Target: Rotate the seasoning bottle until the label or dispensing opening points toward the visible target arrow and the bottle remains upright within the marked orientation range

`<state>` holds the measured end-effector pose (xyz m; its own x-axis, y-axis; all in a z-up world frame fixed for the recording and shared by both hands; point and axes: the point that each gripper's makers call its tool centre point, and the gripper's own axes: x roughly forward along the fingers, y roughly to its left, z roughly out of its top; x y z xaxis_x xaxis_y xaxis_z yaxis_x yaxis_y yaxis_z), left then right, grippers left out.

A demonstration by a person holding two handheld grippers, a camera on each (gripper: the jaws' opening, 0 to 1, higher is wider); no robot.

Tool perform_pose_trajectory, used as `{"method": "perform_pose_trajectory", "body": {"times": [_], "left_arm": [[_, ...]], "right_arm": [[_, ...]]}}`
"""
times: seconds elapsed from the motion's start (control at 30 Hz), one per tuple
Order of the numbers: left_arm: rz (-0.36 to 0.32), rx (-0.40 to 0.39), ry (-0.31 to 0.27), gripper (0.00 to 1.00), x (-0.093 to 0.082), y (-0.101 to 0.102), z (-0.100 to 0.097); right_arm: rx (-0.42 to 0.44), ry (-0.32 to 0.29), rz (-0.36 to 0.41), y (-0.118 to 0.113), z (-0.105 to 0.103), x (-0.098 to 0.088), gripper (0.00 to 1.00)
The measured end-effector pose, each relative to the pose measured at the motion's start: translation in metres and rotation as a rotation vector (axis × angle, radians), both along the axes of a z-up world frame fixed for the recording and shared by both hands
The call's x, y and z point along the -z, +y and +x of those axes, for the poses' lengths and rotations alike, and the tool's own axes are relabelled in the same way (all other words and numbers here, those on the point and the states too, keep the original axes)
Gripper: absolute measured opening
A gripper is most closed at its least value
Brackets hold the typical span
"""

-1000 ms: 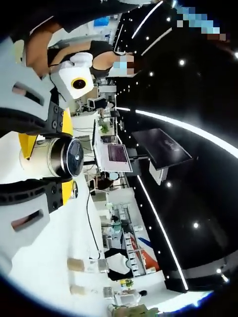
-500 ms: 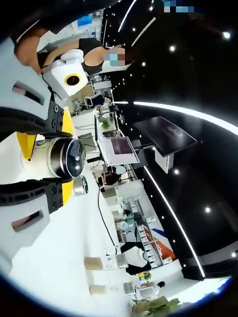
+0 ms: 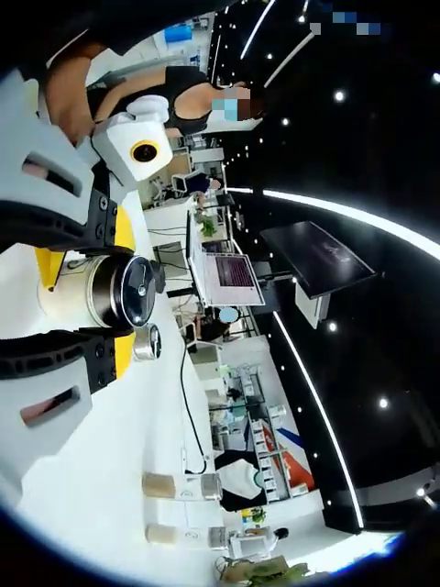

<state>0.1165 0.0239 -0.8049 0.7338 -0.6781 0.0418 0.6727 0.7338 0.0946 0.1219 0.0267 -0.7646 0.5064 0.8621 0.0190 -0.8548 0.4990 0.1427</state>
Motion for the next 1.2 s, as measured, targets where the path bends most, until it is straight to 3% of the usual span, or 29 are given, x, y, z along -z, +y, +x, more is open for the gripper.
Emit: {"method": "perform_pose_trajectory", "body": {"times": [0.17, 0.27, 0.6, 0.8, 0.93, 1.2], "left_arm": [[0.026, 0.005, 0.028, 0.32, 0.004, 0.006, 0.001], [0.013, 0.005, 0.031, 0.36, 0.0, 0.014, 0.002], [0.074, -0.056, 0.071, 0.61, 0.012, 0.029, 0.011], [0.113, -0.076, 0.076, 0.78, 0.016, 0.031, 0.014], [0.1, -0.075, 0.094, 0.79, 0.017, 0.034, 0.014], [0.085, -0.079, 0.103, 0.83, 0.017, 0.039, 0.014]], "right_arm": [[0.045, -0.001, 0.002, -0.011, 0.015, -0.002, 0.28], [0.083, -0.015, -0.042, -0.019, 0.028, 0.002, 0.29], [0.1, -0.074, -0.124, -0.021, 0.05, 0.01, 0.29], [0.106, -0.057, -0.139, -0.022, 0.069, 0.02, 0.29], [0.108, -0.038, -0.154, -0.022, 0.079, 0.025, 0.29], [0.096, -0.059, -0.208, -0.018, 0.091, 0.029, 0.29]]}}
